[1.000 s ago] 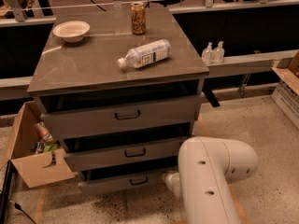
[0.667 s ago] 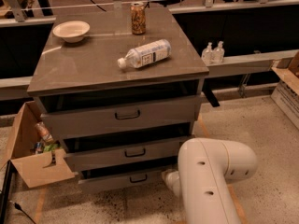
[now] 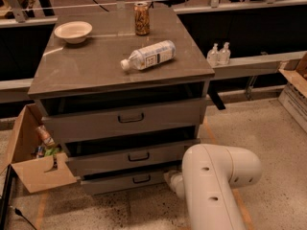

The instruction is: Close bottom drawer

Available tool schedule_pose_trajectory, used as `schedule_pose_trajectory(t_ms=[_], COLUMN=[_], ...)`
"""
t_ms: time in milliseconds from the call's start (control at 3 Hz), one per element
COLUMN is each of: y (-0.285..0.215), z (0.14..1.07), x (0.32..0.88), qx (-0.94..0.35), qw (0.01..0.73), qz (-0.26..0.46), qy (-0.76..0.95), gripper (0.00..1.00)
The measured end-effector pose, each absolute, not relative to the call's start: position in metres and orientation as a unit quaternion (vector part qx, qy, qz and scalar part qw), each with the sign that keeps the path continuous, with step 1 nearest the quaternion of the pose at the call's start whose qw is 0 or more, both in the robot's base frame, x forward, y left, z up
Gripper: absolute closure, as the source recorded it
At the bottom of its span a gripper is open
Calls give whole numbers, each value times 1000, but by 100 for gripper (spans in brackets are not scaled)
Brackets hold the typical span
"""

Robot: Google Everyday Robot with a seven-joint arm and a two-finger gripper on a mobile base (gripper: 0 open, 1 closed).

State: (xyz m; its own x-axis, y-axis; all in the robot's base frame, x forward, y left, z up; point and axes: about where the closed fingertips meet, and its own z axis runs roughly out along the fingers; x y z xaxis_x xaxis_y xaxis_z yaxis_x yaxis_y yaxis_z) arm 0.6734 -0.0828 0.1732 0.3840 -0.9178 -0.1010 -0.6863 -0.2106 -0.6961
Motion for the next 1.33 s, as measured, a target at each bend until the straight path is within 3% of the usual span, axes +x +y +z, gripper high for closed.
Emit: schedule_pose_trajectory(t_ms=[333,1333], y=[-81,-95], z=[174,210], x=[672,591], qx=[-762,-800], qw=[341,312], qz=[-164,-75], qy=[525,507], gripper=[100,100])
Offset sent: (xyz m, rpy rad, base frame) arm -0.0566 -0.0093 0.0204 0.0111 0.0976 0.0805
